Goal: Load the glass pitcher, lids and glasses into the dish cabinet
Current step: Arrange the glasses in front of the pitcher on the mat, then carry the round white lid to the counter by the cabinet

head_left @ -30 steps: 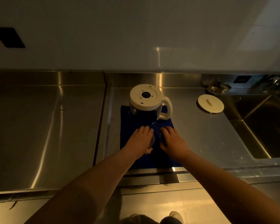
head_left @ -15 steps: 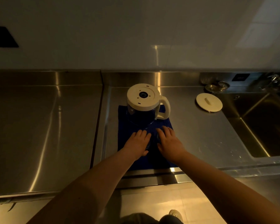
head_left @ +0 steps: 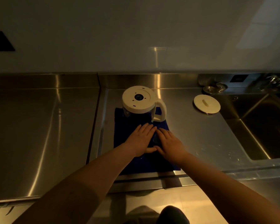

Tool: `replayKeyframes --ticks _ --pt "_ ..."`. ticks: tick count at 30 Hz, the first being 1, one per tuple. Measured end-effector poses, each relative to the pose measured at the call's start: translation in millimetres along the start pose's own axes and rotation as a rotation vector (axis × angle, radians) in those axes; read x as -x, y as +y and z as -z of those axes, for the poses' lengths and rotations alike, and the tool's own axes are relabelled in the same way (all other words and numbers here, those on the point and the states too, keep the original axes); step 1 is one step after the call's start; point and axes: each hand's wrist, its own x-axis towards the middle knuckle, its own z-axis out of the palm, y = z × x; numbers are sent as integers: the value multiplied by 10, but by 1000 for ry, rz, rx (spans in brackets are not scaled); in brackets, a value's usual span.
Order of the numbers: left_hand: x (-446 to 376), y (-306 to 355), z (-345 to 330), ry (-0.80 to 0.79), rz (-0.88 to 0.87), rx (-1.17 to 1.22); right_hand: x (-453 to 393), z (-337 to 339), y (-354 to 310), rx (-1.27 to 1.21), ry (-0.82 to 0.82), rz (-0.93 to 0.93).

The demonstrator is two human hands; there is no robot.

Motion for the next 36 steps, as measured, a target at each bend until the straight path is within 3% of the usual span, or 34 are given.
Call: replayKeyframes --ticks 5,10,15,23,36 --pt "-350 136 185 31 -131 -70 112 151 458 -23 -21 56" --pt "-932 425 373 115 -224 -67 132 278 1169 -62 -8 -43" --pt "-1702 775 429 75 -118 12 25 411 2079 -88 -31 -154" --pt "-2948 1119 455 -3 -12 11 -350 622 3263 -73 -29 -137" --pt "-4233 1269 6 -92 140 53 -1029 268 3953 -108 -5 -21"
